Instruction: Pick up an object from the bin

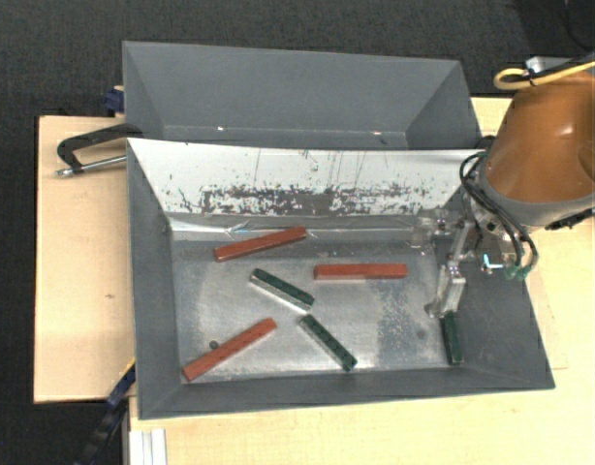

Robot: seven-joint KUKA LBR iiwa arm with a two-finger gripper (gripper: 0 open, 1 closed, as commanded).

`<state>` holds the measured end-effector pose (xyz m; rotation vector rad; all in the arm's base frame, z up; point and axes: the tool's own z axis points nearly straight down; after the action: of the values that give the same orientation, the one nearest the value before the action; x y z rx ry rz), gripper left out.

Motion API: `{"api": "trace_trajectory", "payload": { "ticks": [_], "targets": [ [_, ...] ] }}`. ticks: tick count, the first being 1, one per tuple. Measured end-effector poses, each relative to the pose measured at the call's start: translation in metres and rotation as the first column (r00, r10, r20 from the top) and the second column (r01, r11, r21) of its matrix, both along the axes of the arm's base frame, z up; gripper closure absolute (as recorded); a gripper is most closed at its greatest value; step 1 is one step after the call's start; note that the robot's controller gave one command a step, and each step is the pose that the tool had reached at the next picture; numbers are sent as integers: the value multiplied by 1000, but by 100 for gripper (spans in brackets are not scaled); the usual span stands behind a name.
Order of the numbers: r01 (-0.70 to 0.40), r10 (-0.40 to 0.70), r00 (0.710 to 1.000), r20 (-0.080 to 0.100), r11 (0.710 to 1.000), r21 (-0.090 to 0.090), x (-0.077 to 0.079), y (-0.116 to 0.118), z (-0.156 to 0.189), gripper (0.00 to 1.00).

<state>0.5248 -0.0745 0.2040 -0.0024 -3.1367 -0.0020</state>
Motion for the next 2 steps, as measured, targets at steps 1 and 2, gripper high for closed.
{"api": "trace_trajectory", "payload": {
  "ticks": [1, 2],
  "targets": [
    [-2, 2, 1000, 8, 1000, -1, 2, 0, 4, 0],
    [73, -73, 997, 13, 997, -1, 5, 14, -29, 0]
  ]
}}
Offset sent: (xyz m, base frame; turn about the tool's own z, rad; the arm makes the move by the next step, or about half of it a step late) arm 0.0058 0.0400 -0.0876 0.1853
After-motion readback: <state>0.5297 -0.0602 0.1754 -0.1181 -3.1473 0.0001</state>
